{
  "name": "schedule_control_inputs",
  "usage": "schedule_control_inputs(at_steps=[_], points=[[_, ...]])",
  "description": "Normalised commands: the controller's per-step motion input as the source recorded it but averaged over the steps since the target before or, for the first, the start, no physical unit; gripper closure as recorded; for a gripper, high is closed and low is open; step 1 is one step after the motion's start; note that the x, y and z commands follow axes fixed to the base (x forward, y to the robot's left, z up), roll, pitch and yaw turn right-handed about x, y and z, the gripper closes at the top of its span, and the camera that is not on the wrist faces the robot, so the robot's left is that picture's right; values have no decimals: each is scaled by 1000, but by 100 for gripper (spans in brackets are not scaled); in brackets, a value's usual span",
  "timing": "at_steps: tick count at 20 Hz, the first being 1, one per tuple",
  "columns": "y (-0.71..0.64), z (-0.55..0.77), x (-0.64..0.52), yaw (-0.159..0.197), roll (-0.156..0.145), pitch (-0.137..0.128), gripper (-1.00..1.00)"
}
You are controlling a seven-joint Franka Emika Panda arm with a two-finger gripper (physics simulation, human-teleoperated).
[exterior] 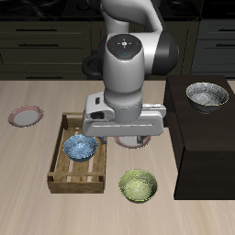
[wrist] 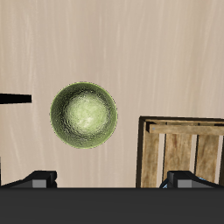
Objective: Place the green bowl onto the plate that is next to the blue bowl
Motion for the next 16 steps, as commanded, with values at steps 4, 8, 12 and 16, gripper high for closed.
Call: schedule_control_inputs(at_steps=[4, 8, 12, 16], points=[[56, -310, 122, 10, 1, 38, -100], [38, -214, 69, 14, 13, 28, -100], [118, -173, 78, 43, 8, -2, -100], [116, -108, 74, 29, 18, -1, -100]])
